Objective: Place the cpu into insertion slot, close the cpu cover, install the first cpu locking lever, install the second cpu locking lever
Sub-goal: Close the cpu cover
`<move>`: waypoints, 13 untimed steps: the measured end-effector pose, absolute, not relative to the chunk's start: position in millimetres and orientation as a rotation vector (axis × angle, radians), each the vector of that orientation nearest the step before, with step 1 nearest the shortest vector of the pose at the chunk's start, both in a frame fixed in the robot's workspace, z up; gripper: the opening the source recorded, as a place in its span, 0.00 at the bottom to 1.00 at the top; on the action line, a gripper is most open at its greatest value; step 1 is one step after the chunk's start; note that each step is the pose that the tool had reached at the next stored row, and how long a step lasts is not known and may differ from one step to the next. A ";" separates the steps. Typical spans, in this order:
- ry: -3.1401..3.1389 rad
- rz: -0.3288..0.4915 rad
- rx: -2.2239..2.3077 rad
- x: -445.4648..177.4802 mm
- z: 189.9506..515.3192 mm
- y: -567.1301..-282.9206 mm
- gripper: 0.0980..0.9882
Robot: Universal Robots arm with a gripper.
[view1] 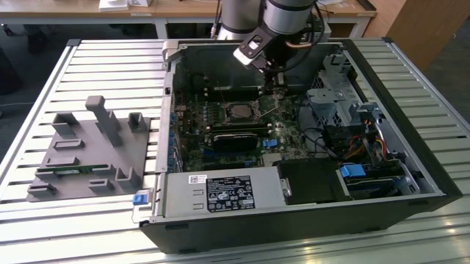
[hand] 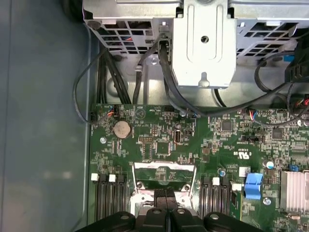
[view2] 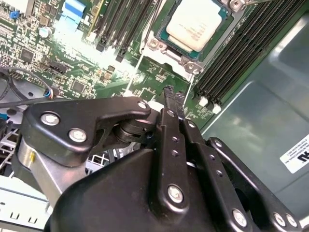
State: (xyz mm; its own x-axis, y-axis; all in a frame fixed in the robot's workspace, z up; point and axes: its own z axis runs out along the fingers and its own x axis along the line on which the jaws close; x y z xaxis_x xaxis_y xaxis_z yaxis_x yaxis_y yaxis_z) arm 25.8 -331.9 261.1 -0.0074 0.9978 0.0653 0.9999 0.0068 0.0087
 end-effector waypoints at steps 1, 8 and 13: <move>-2.200 -0.081 -2.184 26.2 260.9 -331.9 0.01; -2.201 -0.081 -2.183 35.6 258.2 -330.3 0.01; -2.201 -0.080 -2.183 43.0 257.2 -330.1 0.01</move>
